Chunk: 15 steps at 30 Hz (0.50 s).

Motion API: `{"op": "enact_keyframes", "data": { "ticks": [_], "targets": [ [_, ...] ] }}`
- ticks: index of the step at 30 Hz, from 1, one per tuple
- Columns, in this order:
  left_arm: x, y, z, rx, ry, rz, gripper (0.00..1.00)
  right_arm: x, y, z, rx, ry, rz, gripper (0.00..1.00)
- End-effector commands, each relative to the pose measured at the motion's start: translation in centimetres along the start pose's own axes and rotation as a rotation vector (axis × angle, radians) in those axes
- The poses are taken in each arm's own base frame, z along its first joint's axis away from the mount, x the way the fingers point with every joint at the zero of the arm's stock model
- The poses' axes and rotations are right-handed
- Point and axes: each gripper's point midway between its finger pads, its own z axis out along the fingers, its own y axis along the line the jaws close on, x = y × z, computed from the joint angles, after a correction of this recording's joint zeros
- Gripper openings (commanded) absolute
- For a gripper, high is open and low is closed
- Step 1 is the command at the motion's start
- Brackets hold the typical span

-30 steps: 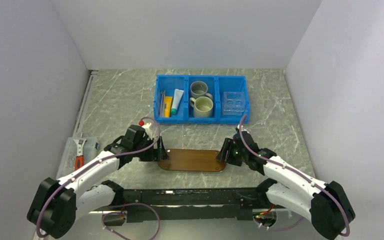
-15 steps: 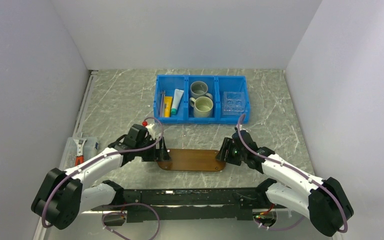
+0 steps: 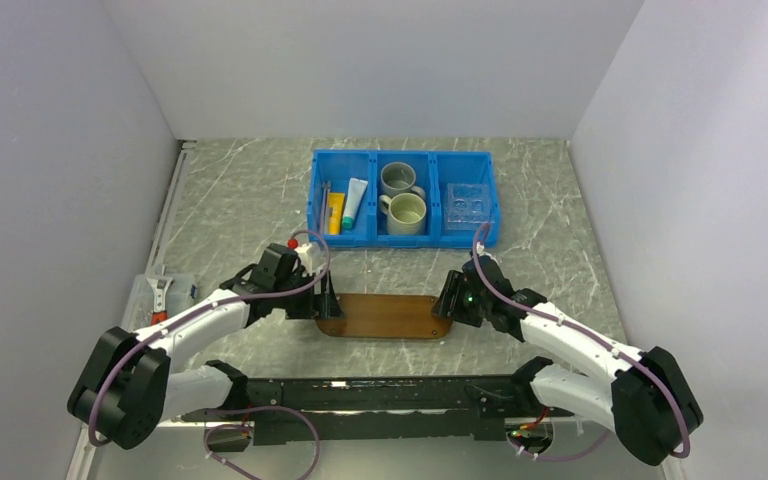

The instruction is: Prepare toiletry sets of a toothbrush and toothpaste on the tray

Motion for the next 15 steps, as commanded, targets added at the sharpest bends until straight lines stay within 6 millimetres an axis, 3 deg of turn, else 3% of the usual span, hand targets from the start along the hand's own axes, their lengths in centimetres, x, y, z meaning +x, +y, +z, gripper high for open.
{"op": "enact_keyframes", "data": {
  "ticks": [1,15],
  "targets": [
    [-3.24,-2.39,-0.33,0.063,-0.076,0.063,0.80,-2.30,1.88,-0.48,-0.047,-0.067,0.007,0.56],
    [-3.24,-2.10,0.32,0.053,-0.057,0.055,0.79,-2.66,1.41,-0.62,-0.032,-0.083,0.007,0.57]
  ]
}}
